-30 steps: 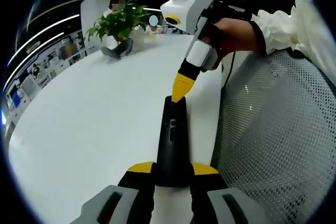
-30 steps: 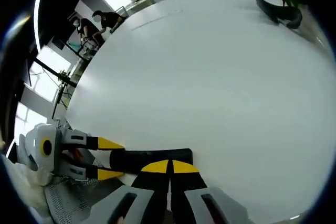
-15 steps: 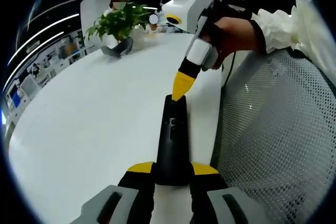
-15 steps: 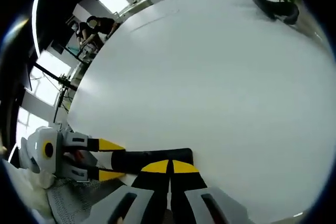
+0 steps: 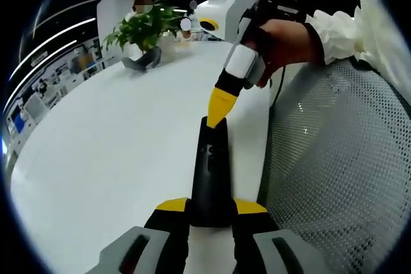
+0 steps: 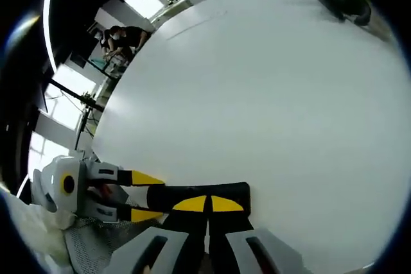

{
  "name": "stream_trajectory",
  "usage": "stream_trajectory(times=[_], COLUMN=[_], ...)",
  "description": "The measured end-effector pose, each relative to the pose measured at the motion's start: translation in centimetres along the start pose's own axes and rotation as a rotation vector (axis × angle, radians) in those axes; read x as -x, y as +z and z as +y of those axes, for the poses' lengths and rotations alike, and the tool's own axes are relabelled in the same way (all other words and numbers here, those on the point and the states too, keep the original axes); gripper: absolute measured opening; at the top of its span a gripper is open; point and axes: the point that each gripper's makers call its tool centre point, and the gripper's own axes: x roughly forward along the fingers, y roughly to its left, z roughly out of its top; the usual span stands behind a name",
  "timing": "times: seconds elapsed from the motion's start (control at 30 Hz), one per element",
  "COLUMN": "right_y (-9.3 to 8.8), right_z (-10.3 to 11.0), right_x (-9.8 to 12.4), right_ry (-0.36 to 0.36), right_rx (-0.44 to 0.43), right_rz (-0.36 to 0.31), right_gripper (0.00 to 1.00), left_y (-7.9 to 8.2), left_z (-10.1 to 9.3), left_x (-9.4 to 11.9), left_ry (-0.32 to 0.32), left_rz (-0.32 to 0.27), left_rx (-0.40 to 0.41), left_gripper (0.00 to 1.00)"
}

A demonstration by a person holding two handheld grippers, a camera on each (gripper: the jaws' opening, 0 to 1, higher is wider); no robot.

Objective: Press the specified remote control buttons in sequence, fully releasing each button before pressing the next.

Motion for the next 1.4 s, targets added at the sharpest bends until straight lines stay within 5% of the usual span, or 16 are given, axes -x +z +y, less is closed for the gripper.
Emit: stream_trajectory(times=[1.4], right_y=[0.56], right_z=[0.17], right_x=[-0.23], right_ry=[-0.013], right_rx=[0.033], right_rz=[-0.028], right_gripper=[0.0], left_y=[0.26], left_z=[-0.29], left_x=[-0.21], left_ry=[-0.008], left_rz=[-0.014], left_rx=[-0.005], left_gripper=[0.24])
